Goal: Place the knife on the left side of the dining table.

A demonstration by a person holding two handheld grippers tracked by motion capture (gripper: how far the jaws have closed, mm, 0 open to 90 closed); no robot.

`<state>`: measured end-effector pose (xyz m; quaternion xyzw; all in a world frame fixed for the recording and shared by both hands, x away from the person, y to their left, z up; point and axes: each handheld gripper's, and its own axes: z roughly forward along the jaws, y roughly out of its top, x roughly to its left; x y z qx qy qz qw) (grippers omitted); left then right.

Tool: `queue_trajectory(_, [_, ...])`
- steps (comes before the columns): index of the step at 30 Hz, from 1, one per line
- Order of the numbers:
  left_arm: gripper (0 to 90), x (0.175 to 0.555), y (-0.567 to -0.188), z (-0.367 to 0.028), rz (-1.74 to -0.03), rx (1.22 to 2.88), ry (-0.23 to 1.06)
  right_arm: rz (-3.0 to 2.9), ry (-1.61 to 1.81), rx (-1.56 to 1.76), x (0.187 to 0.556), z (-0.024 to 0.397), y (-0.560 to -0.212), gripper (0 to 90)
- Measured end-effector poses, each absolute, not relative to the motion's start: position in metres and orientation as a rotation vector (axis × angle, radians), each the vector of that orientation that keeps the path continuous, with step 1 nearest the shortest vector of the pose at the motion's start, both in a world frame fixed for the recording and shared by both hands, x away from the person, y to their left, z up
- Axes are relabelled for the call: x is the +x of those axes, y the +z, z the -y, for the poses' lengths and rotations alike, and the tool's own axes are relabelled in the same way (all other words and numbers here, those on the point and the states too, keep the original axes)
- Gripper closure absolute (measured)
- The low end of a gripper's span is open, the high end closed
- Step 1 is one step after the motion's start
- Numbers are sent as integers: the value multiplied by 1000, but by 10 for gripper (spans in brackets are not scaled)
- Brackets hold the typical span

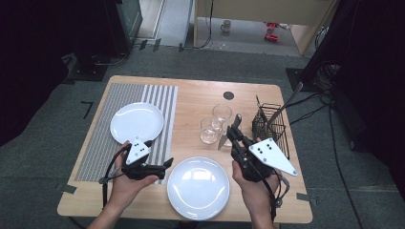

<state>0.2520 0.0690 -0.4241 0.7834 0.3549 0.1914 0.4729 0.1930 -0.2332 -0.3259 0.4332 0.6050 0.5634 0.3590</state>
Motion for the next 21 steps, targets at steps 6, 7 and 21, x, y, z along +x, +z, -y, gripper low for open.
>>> queue_trajectory(6, [64, 252, -421, -61, -848, 1919, 462, -1577, 1465, 1106, 193, 226, -327, 840])
queue_trajectory(7, [65, 251, -420, -60, -845, 1917, 459, -1580, 1467, 1103, 193, 224, -327, 839])
queue_trajectory(21, [136, 249, -416, -40, -811, 1897, 423, -1620, 1500, 1060, 191, 207, -328, 839])
